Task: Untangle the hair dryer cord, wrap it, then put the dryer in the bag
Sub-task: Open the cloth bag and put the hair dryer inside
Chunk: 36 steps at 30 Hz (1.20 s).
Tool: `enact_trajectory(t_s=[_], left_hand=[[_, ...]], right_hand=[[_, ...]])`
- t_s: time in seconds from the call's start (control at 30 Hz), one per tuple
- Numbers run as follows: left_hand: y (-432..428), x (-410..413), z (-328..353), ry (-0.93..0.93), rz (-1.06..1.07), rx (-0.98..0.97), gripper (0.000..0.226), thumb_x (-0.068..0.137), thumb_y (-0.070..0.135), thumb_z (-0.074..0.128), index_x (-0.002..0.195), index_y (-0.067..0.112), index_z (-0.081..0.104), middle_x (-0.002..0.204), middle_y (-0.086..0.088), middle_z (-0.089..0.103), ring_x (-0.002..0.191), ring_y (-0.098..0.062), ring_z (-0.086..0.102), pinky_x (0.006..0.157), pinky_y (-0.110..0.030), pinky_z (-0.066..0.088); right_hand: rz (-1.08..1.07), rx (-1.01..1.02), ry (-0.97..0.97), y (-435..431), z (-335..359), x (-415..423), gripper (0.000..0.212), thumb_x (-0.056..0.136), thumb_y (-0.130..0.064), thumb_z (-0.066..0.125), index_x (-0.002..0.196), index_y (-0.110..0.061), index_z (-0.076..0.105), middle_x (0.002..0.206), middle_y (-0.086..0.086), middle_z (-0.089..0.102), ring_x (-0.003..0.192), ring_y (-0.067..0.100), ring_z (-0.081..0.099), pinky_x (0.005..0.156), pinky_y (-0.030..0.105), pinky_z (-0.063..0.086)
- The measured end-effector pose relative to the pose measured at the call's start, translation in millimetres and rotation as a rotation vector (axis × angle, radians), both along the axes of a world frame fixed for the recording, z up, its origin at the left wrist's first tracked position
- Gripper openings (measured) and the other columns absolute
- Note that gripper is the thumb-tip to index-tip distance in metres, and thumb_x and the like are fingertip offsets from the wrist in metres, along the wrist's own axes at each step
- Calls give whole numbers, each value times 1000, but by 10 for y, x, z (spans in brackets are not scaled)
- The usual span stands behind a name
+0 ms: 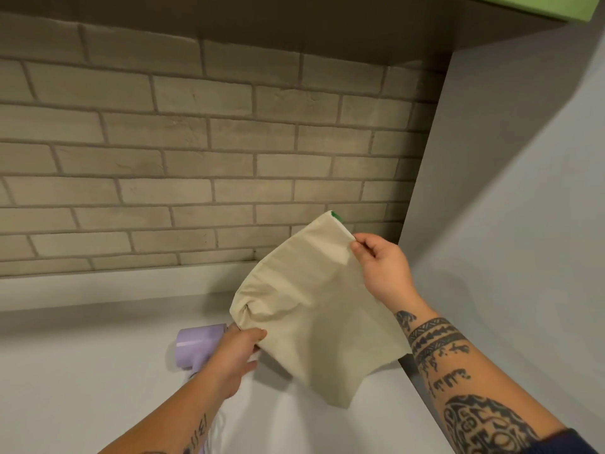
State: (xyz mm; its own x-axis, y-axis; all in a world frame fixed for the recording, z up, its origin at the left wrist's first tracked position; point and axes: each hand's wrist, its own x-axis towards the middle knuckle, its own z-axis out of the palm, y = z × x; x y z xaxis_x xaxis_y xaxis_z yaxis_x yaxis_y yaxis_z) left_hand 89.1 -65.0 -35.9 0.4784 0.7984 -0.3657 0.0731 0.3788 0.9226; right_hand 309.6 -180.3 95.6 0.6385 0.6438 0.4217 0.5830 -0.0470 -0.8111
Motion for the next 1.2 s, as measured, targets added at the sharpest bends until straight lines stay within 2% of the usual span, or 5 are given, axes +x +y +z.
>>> enact_trajectory(t_s=[0.17,0.3,0.4,0.73,1.2], left_hand=[[40,25,491,-82,255,392,62,89,16,59,149,25,45,144,4,51,136,-18,47,108,-35,40],[104,143,876,-212,118,651,30,101,27,61,132,28,62,129,12,63,100,16,60,84,-5,45],[177,231,972,-209,8,749,22,91,37,70,113,37,69,119,13,72,109,3,66,97,-22,51],[219,294,815,-244,23,605,13,88,12,78,84,25,77,85,5,80,79,-5,70,81,-27,54],[267,308,668,-201,-93,602,20,89,1,72,81,19,77,77,4,78,72,-1,68,71,-13,51]], right_hand=[[46,-65,-112,18,14,-91,19,101,-26,57,106,-31,75,93,-15,74,86,2,65,75,23,52],[72,-228,-317,80,24,-163,23,100,-29,58,115,-34,74,112,-11,73,106,13,64,97,38,51],[77,-304,-403,100,36,-252,22,99,-30,59,114,-37,74,114,-11,73,112,15,62,103,45,44],[43,-304,-506,243,-154,-409,28,96,-44,60,123,-40,66,120,-17,65,118,10,48,101,35,24],[200,-261,-217,311,-210,-581,15,83,-46,63,82,-35,74,78,-22,73,81,1,67,94,39,50]])
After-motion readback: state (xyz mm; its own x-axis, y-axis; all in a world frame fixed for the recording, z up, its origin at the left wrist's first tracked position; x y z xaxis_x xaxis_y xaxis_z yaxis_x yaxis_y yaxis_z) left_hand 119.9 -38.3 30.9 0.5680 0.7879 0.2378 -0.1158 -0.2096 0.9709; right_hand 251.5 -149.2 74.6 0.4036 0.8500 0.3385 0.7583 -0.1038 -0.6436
